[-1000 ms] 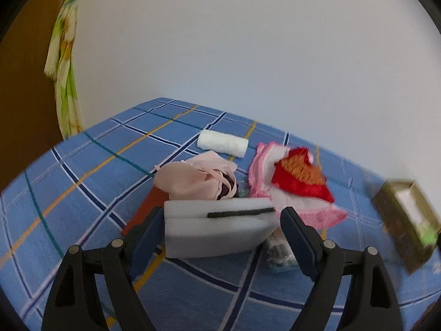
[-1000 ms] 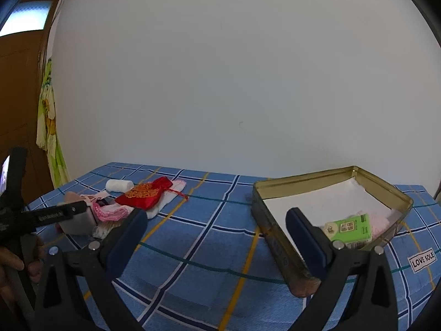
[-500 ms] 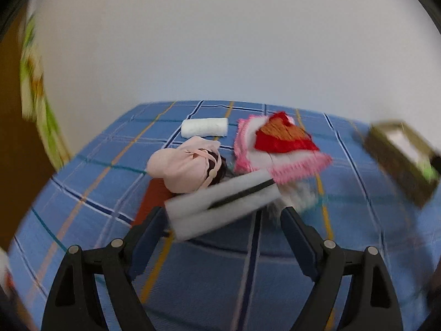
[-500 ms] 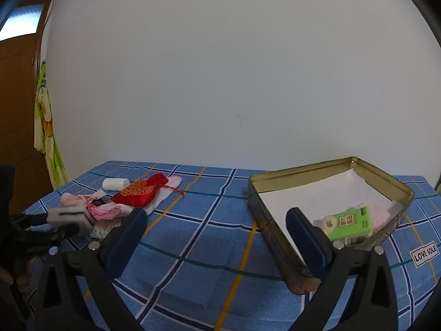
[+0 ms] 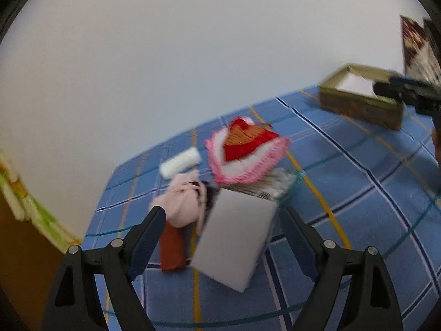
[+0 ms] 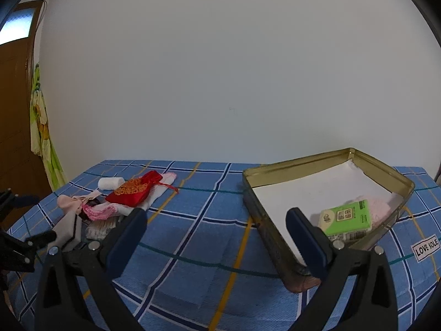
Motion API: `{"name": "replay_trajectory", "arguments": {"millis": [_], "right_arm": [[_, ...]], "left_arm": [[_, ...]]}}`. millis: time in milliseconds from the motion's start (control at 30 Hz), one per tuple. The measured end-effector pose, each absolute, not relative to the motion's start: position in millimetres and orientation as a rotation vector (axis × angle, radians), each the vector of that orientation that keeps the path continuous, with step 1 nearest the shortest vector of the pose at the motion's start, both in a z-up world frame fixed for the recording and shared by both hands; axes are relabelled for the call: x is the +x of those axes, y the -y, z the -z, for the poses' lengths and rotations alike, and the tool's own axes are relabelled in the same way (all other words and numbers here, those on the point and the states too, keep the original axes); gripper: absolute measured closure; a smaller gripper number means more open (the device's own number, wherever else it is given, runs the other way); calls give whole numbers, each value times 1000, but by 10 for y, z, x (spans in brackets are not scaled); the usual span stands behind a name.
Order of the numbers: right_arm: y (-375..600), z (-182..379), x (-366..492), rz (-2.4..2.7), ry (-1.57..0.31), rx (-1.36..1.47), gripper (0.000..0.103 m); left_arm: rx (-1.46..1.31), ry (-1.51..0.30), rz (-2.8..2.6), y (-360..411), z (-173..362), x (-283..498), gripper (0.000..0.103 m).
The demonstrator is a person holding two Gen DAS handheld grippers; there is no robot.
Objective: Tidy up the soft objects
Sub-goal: 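Grasp the white sponge block with the left tool and lift it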
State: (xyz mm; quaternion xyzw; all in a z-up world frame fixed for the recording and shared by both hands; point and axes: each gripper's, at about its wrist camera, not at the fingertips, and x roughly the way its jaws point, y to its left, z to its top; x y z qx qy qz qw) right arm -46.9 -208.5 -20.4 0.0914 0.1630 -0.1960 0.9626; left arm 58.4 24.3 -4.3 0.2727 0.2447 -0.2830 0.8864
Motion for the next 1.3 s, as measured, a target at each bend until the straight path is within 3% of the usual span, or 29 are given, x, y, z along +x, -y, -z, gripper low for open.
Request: {"name": "replay_trajectory", "arguments": {"millis": [267,300,333,467,700,767,933,1100,1300], "right_arm": [[2148,209,-477,404,-334,196,1],[2158,212,-476,403,-337,200,1],[2165,213,-473,401,-338,203,1],[2175,219,-460,396,-346,207,1],[2149,194,-399,369,-335,192,1],[2124,151,-286,345,-349,179,10],[2160,-18,179,261,-378,218,18],[2345,-17,863,144,-476,368,22],[2440,284,1541,149,-638,420,23]], "left_arm": [[652,-644,610,-64,404,787,17],[648,-647,597,-72,429,799,21],[624,-647,593,-92,437,820,37],[497,-667,569,-229,379,844,43],[266,-556,582,-494,-127,670,43],[143,-526,523,-559,-322,770,42],[-107,-493,300,-701,-649,1224,41],[-198,-484,120,-597,-694,1618,41],[-172,-522,61,-388,-375,1898,41]]}}
